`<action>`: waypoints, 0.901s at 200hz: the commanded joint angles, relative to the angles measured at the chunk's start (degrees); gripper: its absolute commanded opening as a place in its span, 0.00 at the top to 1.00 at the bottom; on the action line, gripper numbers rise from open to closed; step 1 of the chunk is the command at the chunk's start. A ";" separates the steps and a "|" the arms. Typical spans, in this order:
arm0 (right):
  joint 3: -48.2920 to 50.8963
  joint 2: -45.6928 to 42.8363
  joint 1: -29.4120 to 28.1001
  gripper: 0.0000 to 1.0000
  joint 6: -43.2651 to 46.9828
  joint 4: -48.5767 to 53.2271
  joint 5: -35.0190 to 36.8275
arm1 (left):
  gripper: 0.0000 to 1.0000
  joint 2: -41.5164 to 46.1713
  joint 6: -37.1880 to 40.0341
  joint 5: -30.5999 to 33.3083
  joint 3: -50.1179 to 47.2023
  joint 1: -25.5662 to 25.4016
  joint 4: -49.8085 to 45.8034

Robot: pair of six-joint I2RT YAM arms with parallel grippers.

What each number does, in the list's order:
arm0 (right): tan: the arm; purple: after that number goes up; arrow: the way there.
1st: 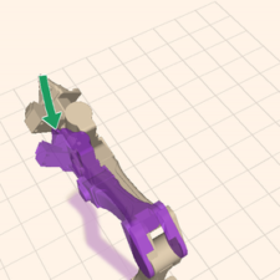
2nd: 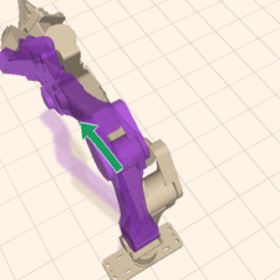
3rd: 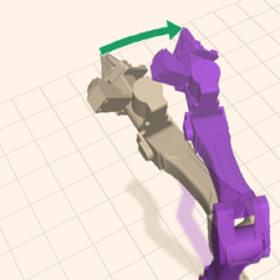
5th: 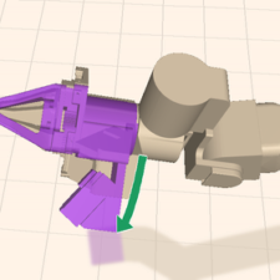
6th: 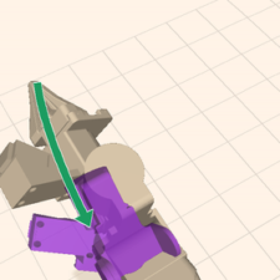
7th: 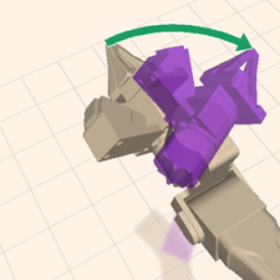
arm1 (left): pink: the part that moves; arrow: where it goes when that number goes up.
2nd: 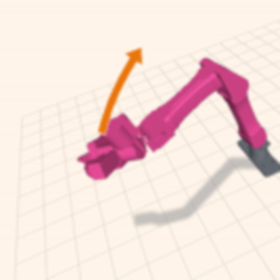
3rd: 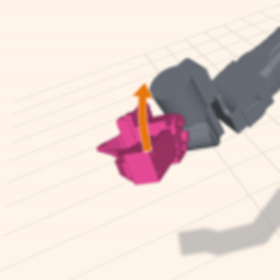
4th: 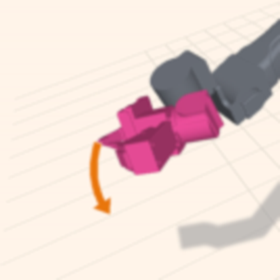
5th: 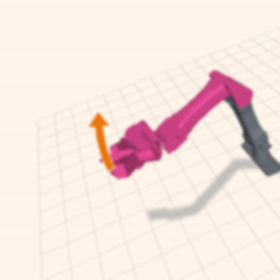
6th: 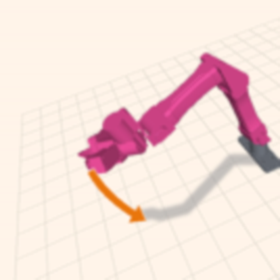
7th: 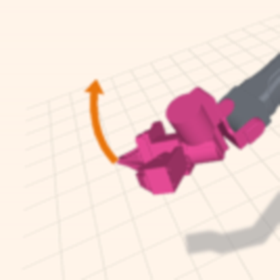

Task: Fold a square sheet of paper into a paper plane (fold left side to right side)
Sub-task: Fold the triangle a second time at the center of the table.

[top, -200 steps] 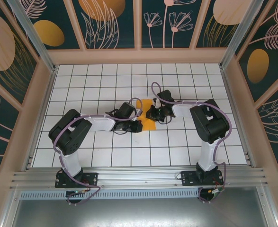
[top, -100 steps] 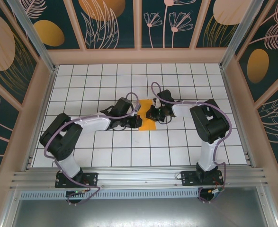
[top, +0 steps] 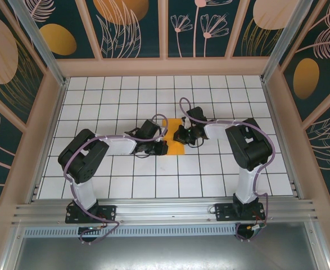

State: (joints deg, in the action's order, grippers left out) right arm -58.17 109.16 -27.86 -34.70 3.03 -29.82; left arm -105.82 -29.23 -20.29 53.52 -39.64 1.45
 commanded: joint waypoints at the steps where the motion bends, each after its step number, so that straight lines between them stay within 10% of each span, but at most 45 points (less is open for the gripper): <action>1: 2.02 -4.16 -0.28 1.00 2.15 0.00 1.79 | 1.00 -1.46 0.54 1.08 -0.46 0.26 -1.01; 180: 2.61 -1.50 -6.86 1.00 3.25 -0.67 5.91 | 1.00 -2.08 1.00 -0.01 -1.05 0.28 -0.84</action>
State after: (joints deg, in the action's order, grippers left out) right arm -54.30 105.95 -34.20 -33.06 -0.01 -26.22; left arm -106.06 -29.17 -20.80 53.52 -39.57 1.56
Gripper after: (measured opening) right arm 0.047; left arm 0.070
